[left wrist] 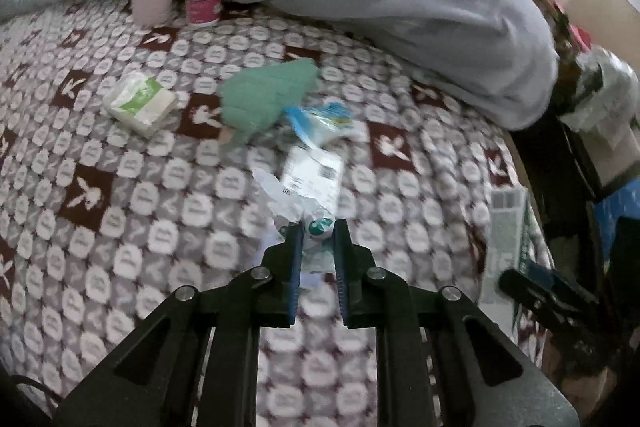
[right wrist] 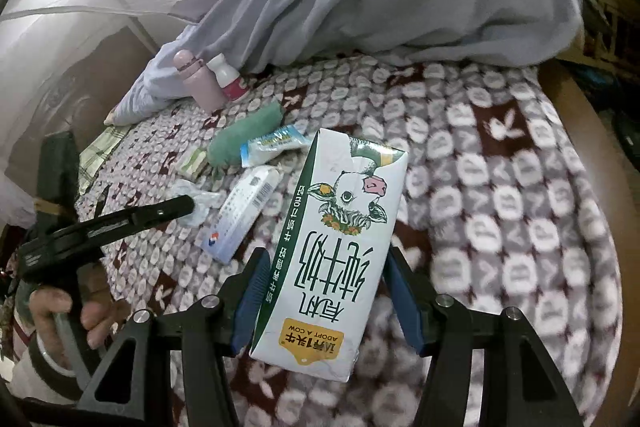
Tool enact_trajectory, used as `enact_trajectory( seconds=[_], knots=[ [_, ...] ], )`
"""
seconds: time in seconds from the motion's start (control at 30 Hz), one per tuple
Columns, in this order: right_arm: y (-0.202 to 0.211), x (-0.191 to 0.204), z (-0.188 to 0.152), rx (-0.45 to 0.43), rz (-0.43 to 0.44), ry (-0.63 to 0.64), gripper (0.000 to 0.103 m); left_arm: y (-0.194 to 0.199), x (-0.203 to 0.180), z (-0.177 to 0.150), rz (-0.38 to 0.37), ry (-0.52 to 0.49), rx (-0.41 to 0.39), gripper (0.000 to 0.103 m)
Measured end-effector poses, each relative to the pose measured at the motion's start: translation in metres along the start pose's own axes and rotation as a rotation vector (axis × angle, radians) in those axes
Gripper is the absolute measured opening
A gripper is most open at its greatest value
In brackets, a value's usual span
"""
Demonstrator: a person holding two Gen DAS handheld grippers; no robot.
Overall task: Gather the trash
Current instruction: 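Carry the plastic wrapper and milk carton over the cream bucket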
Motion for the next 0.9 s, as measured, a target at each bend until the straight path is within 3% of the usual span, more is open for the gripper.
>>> enact_trajectory(
  seconds=[0.5, 0.9],
  knots=[
    [0.054, -0.032, -0.016, -0.027, -0.087, 0.001, 0.057, 0.015, -0.091, -0.034, -0.058, -0.181, 0.015, 0.012],
    [0.097, -0.073, -0.021, -0.065, -0.166, -0.034, 0.057, 0.013, -0.159, -0.050, -0.136, -0.265, 0.032, 0.012]
  ],
)
Point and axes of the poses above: each gripper's, at about its wrist camera, not at the fingertips, and y roughly against the way its jaws point, x to its left, z to its top, the point moved 5 cm from there along -y, roughly the way its jaws point, and after that the axes turned 14 degrees about -x, right-handed, at the moved point
